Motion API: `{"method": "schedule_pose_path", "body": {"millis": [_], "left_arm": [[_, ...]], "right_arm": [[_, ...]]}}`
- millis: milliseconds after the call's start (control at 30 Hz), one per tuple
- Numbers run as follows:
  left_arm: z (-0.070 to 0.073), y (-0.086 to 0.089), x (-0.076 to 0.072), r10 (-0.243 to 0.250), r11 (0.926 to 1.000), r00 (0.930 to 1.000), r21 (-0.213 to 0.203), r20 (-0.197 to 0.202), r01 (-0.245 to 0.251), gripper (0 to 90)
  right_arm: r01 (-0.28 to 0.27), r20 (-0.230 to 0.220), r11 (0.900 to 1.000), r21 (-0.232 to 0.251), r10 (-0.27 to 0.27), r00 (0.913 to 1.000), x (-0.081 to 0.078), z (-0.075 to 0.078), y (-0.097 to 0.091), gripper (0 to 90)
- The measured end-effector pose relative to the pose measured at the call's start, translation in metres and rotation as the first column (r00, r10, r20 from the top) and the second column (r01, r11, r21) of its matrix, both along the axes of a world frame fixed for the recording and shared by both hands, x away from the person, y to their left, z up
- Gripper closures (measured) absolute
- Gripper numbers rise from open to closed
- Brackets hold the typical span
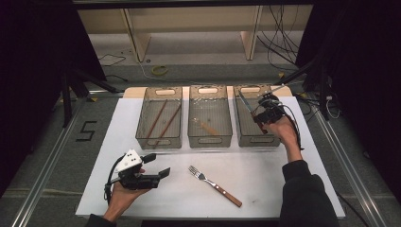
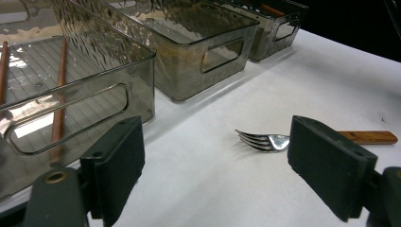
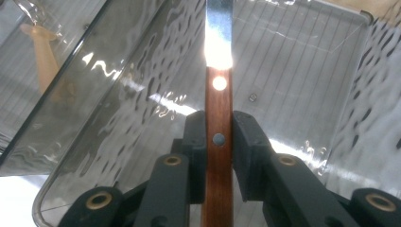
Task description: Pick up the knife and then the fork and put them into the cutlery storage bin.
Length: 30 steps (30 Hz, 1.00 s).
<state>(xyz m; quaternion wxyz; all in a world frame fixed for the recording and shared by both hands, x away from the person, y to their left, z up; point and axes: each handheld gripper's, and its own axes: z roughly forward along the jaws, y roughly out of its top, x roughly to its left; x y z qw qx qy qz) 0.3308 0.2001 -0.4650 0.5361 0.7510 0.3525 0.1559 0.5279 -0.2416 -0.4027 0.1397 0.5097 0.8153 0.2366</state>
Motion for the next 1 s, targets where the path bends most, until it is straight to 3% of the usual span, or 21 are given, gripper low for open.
{"method": "schedule_pose_path", "body": {"millis": [467,533,567,700,800,1000], "left_arm": [[0.0,0.0,0.0,-0.001,1.0,1.0,0.001,0.0,0.001,19.0],[0.0,0.0,0.0,0.0,1.0,1.0,0.0,-0.001,0.0,19.0],[0.0,0.0,0.0,-0.001,1.0,1.0,0.002,0.001,0.001,19.0],[0.0,0.0,0.0,0.0,1.0,1.0,0.0,-0.001,0.0,19.0],[0.0,0.0,0.0,0.0,1.0,1.0,0.0,0.0,0.0,19.0],[0.0,0.0,0.0,0.001,1.0,1.0,0.001,0.0,-0.001,19.0]], "right_arm": [[0.006,-0.05,1.0,-0.001,-0.006,0.9987,0.002,-0.009,0.003,76.7],[-0.015,-0.076,0.9997,0.021,0.017,0.997,0.003,-0.011,0.004,74.6],[-0.013,-0.083,0.9995,0.028,0.015,0.9965,0.003,-0.011,0.005,68.3],[-0.012,-0.071,0.9992,0.038,0.014,0.9974,0.002,-0.008,0.006,59.5],[0.002,-0.047,0.9992,0.041,0.0,0.9989,0.0,-0.004,0.004,56.7],[-0.023,0.013,0.998,0.059,0.022,0.9997,-0.01,0.006,0.003,51.3]]}}
